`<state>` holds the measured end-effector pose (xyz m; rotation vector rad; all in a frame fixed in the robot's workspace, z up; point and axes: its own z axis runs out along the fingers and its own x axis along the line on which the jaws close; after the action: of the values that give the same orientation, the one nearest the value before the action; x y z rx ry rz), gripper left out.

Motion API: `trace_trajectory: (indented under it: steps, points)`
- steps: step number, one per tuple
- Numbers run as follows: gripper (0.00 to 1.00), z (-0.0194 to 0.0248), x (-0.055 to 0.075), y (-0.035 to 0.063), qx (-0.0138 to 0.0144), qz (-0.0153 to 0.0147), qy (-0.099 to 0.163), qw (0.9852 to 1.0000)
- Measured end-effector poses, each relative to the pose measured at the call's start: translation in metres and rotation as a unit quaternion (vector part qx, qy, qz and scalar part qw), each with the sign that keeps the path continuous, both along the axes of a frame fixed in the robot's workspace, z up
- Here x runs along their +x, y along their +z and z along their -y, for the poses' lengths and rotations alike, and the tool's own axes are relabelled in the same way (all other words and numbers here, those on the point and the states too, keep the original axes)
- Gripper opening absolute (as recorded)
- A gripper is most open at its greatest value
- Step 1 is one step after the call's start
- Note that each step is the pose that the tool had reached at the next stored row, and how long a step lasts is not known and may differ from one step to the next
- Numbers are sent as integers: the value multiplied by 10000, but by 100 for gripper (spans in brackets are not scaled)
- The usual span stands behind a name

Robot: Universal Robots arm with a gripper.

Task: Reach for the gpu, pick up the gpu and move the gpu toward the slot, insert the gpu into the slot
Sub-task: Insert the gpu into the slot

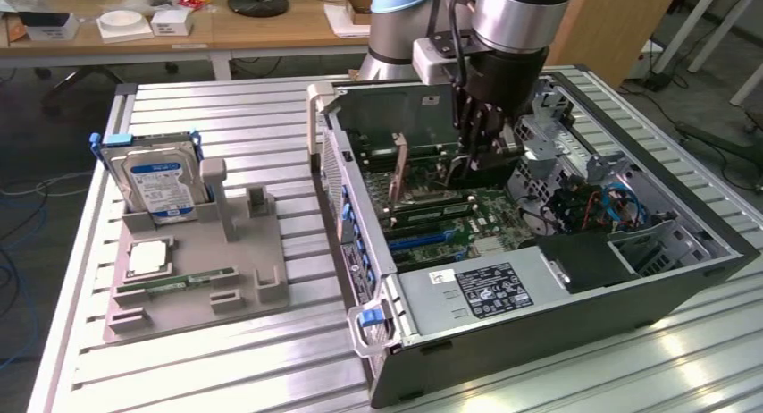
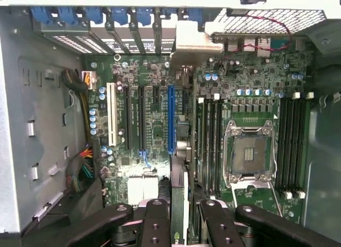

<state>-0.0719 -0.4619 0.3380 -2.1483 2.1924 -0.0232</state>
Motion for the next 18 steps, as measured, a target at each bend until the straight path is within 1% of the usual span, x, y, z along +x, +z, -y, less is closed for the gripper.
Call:
trace_trajectory:
  steps: [2, 4, 8, 12, 18]
  points:
    - [26, 11, -1, -7, 1, 0, -1, 10000]
    - [26, 11, -7, -20, 0, 0, -1, 10000]
    - [26, 11, -63, -52, 0, 0, 0, 10000]
    - [26, 11, -64, -69, 0, 0, 0, 10000]
    - [26, 11, -64, -169, 0, 0, 0, 10000]
